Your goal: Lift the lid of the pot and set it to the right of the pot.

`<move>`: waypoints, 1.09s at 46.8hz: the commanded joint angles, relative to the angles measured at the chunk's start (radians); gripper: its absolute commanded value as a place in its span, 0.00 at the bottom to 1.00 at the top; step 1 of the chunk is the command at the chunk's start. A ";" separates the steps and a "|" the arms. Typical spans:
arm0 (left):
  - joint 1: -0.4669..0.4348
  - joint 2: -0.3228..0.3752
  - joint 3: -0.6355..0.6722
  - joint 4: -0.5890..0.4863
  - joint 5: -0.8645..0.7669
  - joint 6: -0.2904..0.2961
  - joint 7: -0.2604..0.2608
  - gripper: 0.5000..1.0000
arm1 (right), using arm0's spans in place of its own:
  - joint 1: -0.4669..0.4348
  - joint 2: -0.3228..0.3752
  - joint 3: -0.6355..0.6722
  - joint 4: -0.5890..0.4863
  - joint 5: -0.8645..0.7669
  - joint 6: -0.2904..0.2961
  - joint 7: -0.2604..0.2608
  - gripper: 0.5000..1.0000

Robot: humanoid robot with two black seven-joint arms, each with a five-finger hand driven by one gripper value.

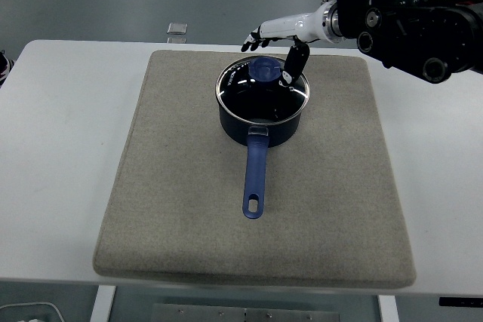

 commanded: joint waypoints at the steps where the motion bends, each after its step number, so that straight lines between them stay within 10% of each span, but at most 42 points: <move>1: 0.001 0.000 0.000 -0.001 0.000 0.000 0.000 1.00 | -0.003 0.002 0.000 0.000 0.000 0.000 0.000 0.73; 51: -0.001 0.000 0.000 -0.001 0.000 0.000 0.001 1.00 | 0.005 0.022 -0.008 -0.001 0.003 0.003 -0.001 0.43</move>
